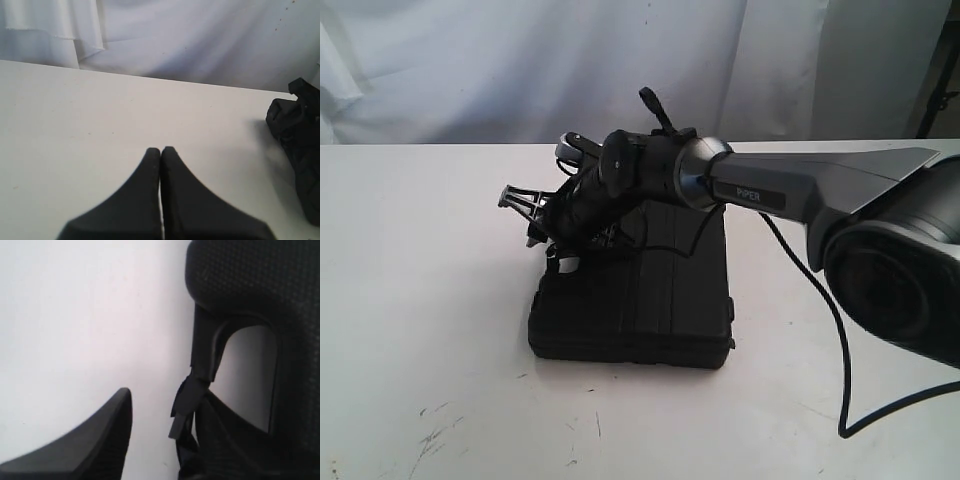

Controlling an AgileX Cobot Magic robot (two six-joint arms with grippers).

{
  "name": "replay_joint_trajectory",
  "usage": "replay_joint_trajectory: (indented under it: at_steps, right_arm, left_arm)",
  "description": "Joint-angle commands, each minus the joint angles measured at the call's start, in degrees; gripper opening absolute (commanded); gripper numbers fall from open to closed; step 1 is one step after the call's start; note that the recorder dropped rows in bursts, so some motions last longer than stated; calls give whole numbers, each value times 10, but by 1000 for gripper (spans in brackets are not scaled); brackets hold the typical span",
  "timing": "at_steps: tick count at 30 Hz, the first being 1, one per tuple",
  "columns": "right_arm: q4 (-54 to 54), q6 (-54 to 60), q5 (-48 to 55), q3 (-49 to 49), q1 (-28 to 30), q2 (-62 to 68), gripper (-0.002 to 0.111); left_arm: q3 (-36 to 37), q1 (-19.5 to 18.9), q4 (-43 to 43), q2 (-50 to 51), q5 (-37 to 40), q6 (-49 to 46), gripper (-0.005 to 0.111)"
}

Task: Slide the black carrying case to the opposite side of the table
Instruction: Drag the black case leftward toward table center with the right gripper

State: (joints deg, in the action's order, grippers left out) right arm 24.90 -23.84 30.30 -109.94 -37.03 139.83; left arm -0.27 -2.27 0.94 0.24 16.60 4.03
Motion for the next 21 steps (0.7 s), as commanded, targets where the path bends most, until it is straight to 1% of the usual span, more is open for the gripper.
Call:
replay_joint_trajectory:
  at_steps: [1, 11, 21]
  right_arm:
    - [44, -14, -21, 4, -5, 18, 50]
    - [38, 17, 53, 4, 11, 14, 50]
    - [30, 36, 93, 4, 12, -7, 49]
  left_arm:
    - [3, -2, 0, -2, -3, 1, 0]
    - [3, -2, 0, -2, -3, 1, 0]
    - [3, -2, 0, -2, -3, 1, 0]
